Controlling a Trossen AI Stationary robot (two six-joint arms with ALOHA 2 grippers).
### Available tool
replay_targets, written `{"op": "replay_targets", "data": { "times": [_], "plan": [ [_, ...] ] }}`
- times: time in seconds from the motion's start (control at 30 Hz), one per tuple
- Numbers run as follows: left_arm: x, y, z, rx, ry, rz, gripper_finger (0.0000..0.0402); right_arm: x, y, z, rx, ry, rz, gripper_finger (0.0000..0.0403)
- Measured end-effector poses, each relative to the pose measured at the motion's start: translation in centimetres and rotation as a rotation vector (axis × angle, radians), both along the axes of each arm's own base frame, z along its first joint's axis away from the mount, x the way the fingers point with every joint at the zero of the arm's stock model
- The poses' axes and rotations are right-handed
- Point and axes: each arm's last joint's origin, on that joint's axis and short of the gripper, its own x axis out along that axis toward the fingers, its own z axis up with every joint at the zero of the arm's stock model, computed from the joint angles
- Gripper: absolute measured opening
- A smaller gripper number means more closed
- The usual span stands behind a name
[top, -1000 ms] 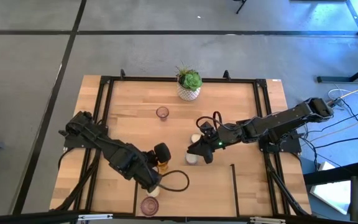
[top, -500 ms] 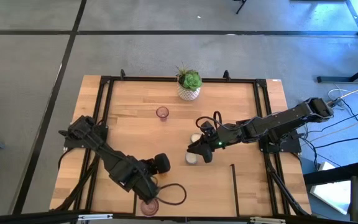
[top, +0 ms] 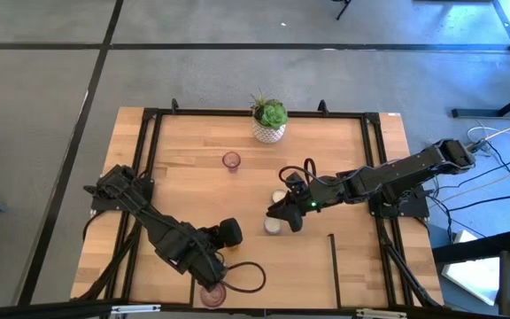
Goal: Pick & Place candle stick holders
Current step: Put the yellow candle holder on the shelf
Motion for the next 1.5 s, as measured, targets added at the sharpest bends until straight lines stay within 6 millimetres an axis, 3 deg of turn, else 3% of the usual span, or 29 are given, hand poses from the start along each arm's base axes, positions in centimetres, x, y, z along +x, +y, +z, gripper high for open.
{"op": "replay_targets", "data": {
  "times": [1.5],
  "plan": [
    [0.4, -1.0, 0.2, -0.055, -0.105, 0.022, 0.0036, 0.0, -0.2, 0.0, -0.02, -0.007, -0.049, 0.0138]
  ]
}}
